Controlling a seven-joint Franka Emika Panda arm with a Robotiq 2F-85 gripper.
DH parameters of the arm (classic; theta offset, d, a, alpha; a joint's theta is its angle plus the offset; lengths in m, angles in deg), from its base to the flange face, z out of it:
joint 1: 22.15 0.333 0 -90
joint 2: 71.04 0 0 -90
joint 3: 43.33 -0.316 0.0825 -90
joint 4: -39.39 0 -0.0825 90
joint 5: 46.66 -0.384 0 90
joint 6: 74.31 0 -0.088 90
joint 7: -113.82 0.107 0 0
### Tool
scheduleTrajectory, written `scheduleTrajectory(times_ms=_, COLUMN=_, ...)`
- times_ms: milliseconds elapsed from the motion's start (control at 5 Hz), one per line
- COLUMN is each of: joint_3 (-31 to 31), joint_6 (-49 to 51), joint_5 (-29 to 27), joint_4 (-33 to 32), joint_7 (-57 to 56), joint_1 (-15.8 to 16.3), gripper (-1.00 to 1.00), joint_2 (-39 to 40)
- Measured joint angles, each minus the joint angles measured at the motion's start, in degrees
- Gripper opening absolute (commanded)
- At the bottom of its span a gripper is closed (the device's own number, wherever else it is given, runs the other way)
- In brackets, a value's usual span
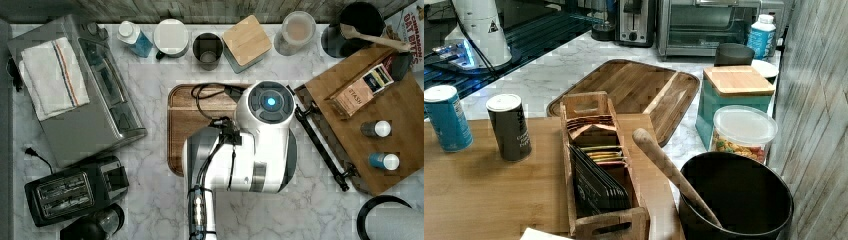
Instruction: Open the drawer.
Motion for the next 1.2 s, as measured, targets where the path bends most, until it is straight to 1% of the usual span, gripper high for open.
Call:
scheduleTrajectory(times_ms=200, joint_3=1.7, joint_6=-4.3, joint_5=0.0, joint_4=-5.3, joint_7=-7.6, joint_1=-0.6, gripper=1.0, joint_2=-1.9)
scheduleTrajectory(times_ms=400, joint_3=3.3, joint_6=-11.2, joint_5=0.1, joint_4=-9.8, joint_7=-13.8, joint_1=-2.3, gripper=1.0, joint_2=-2.8)
scheduleTrajectory(times_ms=600, joint_3=5.4, joint_6=-13.2, joint_5=1.4, joint_4=-12.6, joint_7=-22.6, joint_1=-4.0, gripper=1.0, joint_2=-2.9)
scheduleTrajectory(times_ms=800, joint_3=7.8, joint_6=-14.5, joint_5=2.1, joint_4=-14.9, joint_7=-30.4, joint_1=-5.0, gripper=1.0, joint_2=-3.8)
scheduleTrajectory(times_ms=1000, joint_3=8.8, joint_6=-20.0, joint_5=3.6, joint_4=-17.6, joint_7=-35.6, joint_1=-6.6, gripper=1.0, joint_2=-6.2)
scheduleTrajectory(times_ms=1200, joint_3=8.8, joint_6=-28.5, joint_5=6.2, joint_4=-20.6, joint_7=-38.0, joint_1=-8.6, gripper=1.0, joint_2=-8.8)
